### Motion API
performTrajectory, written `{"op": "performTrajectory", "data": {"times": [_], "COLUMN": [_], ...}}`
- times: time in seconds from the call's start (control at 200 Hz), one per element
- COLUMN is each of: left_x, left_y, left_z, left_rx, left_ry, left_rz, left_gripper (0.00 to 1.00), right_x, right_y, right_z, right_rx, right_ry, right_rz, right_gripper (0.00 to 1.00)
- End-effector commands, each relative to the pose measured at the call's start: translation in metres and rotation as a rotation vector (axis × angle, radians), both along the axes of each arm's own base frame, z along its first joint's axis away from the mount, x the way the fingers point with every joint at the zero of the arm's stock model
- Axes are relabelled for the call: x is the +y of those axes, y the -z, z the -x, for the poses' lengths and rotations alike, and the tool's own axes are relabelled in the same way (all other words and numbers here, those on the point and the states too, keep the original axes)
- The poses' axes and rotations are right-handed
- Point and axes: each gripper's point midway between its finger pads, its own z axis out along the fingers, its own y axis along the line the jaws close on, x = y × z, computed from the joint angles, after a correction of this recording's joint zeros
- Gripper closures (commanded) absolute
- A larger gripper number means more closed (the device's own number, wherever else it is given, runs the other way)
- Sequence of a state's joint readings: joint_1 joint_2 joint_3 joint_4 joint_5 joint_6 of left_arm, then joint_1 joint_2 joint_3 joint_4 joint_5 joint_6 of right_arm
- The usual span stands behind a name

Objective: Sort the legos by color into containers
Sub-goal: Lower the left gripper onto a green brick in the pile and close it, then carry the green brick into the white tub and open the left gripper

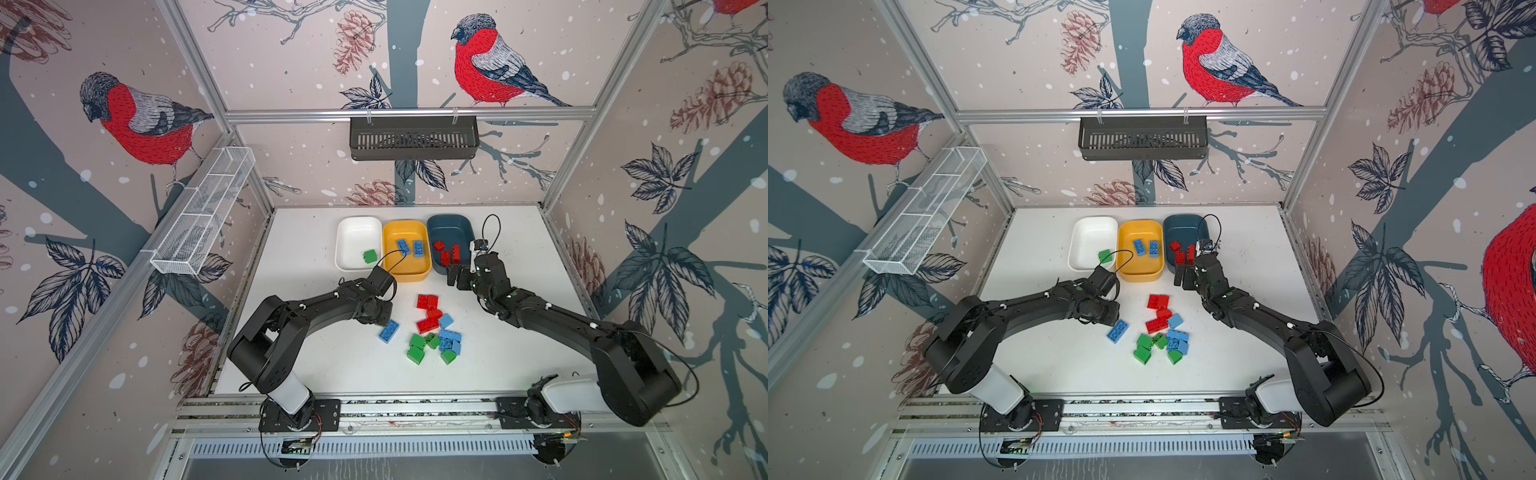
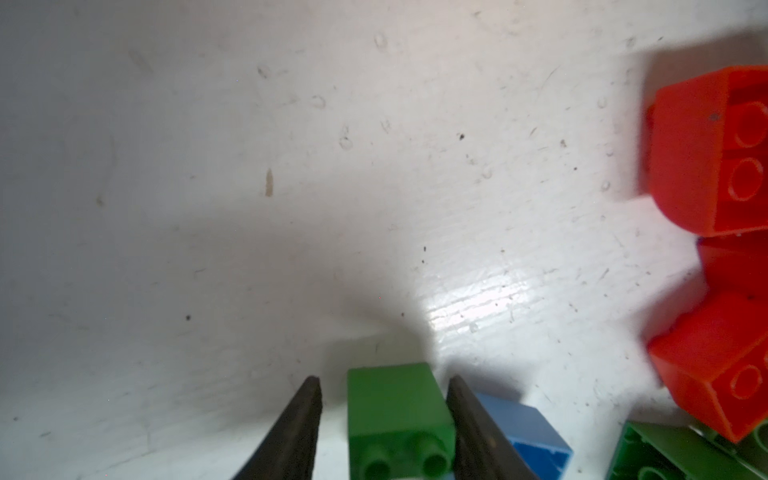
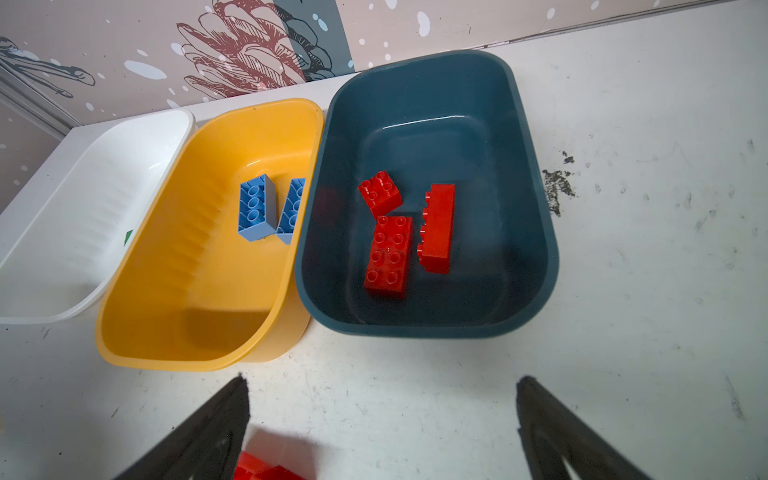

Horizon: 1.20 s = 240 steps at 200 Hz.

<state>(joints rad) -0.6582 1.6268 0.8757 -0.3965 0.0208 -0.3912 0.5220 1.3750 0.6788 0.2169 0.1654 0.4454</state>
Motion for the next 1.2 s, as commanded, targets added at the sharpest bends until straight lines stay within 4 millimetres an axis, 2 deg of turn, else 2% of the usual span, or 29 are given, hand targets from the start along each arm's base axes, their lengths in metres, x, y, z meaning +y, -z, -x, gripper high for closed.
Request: {"op": "performTrajectory", "data": {"times": [0.0, 0.115, 0.195, 0.33, 0.51, 0.705, 0.81, 0.83, 0.89, 1.006, 1.196], "left_x": [0.003, 0.006, 0.006, 0.005, -0.002, 0.001, 0.011, 0.011, 0.017, 0.029, 0.041], "left_y": [0.008, 0.010, 0.004, -0.013, -0.050, -0.101, -0.116, -0.129, -0.141, -0.149, -0.142], "left_z": [-0.001, -0.004, -0.010, -0.023, -0.044, -0.083, -0.104, -0.113, -0.129, -0.158, -0.200], "left_rx": [0.005, -0.001, -0.029, -0.100, -0.208, -0.356, -0.428, -0.457, -0.498, -0.543, -0.547], "left_ry": [-0.019, -0.039, -0.049, -0.070, -0.101, -0.182, -0.244, -0.260, -0.303, -0.379, -0.439], "left_rz": [-0.020, -0.041, -0.042, -0.033, 0.049, 0.141, 0.174, 0.195, 0.220, 0.223, 0.184], "left_gripper": [0.51, 0.56, 0.60, 0.64, 0.66, 0.66, 0.66, 0.66, 0.66, 0.66, 0.67], "right_x": [0.001, 0.005, 0.008, 0.013, 0.014, 0.013, 0.005, 0.004, 0.002, 0.000, 0.001], "right_y": [-0.006, -0.007, -0.010, -0.010, -0.004, -0.001, 0.001, 0.001, -0.001, -0.002, -0.003], "right_z": [-0.002, 0.000, 0.001, 0.005, 0.010, 0.013, 0.012, 0.012, 0.011, 0.012, 0.013], "right_rx": [-0.022, -0.032, -0.045, -0.045, -0.026, -0.020, -0.016, -0.017, -0.019, -0.021, -0.007], "right_ry": [0.000, -0.017, -0.032, -0.054, -0.047, -0.020, 0.032, 0.039, 0.056, 0.065, 0.072], "right_rz": [0.005, 0.014, 0.020, 0.020, 0.016, -0.003, 0.002, 0.001, -0.001, -0.006, -0.015], "right_gripper": [0.01, 0.01, 0.01, 0.00, 0.01, 0.01, 0.01, 0.01, 0.01, 0.01, 0.00]}}
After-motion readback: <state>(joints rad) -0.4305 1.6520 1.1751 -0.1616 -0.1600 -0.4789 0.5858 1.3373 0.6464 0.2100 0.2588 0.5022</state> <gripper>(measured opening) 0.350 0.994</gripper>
